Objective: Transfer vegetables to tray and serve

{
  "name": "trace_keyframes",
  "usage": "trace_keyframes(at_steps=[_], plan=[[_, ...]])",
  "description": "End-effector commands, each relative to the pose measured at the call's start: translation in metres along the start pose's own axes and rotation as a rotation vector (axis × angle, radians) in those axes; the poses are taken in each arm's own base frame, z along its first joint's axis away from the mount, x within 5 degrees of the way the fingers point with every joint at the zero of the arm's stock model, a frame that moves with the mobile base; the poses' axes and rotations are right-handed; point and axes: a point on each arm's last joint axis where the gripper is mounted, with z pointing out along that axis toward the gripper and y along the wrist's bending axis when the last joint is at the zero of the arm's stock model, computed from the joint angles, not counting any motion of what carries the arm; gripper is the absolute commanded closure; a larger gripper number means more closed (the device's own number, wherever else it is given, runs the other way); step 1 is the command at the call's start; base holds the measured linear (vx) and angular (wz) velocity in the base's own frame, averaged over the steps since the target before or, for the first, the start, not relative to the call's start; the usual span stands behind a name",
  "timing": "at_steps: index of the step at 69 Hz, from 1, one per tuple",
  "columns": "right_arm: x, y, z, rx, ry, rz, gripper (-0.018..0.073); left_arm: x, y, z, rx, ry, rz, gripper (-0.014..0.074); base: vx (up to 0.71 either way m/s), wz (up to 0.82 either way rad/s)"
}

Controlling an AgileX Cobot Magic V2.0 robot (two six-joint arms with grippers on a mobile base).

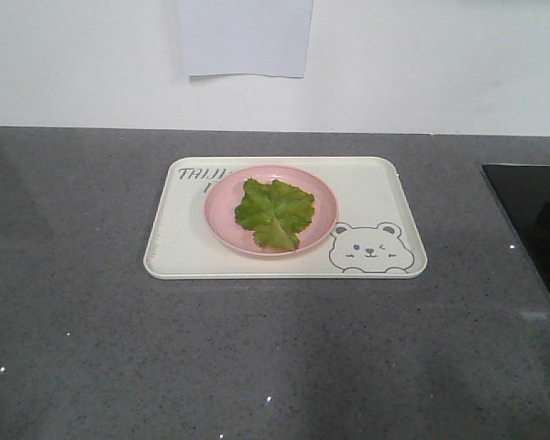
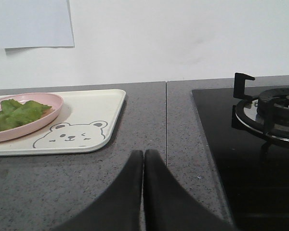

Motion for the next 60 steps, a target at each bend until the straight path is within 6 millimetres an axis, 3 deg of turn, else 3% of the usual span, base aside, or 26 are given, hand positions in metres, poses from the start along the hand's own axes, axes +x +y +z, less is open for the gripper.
trace_keyframes(at_steps=[1,60], plan=[[-0.0020,0.0001,0.0001,-0.002,-0.069,-0.010,0.0562,0.0004,-0.0001,-0.0003,0.003,-0.063,-0.019,0.0602,0.00,0.00],[-0.0020,0.0001,0.0001,-0.002,-0.069,-0.010,0.0562,0.0004,-0.0001,-0.0003,0.003,-0.063,-0.019,0.0602,0.00,0.00]])
